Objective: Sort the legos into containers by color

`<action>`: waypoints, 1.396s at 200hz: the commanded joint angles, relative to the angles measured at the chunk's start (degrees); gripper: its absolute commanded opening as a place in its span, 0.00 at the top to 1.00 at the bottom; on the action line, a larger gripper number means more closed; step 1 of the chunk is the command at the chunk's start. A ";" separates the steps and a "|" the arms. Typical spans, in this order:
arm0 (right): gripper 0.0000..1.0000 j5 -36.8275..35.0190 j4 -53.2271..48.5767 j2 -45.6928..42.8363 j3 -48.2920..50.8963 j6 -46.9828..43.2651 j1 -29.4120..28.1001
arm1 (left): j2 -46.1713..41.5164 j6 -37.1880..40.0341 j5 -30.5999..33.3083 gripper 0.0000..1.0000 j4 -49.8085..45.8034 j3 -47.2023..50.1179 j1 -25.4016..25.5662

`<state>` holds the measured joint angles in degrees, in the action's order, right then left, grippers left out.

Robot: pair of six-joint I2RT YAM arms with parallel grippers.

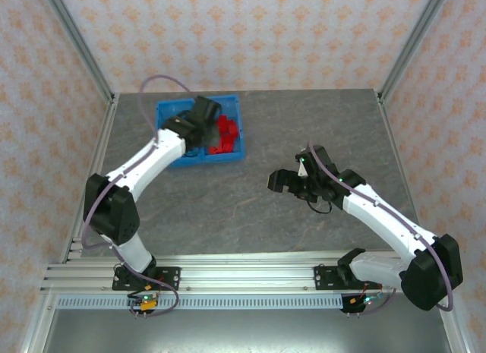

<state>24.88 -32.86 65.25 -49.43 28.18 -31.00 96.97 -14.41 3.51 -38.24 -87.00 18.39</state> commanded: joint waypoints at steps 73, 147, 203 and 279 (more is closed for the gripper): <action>0.02 -3.01 0.00 -2.32 0.88 1.87 -1.05 | 17.37 -2.78 -13.91 0.82 3.77 -11.61 -13.43; 0.02 -4.04 1.00 -1.46 0.58 2.58 -1.37 | 12.83 -2.12 -17.24 0.49 5.66 -6.90 -13.75; 0.00 -34.88 -1.59 -5.30 -0.16 4.14 -0.64 | -10.66 -3.18 -14.68 0.38 11.57 6.81 -12.51; 0.01 -74.57 21.19 -1.11 8.04 -5.66 12.10 | -43.39 -1.34 7.08 0.00 28.47 40.57 -12.46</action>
<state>-32.36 -22.31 60.58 -43.44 28.32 -22.20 57.49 -18.26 0.03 -15.90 -53.56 5.91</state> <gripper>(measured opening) 0.994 0.998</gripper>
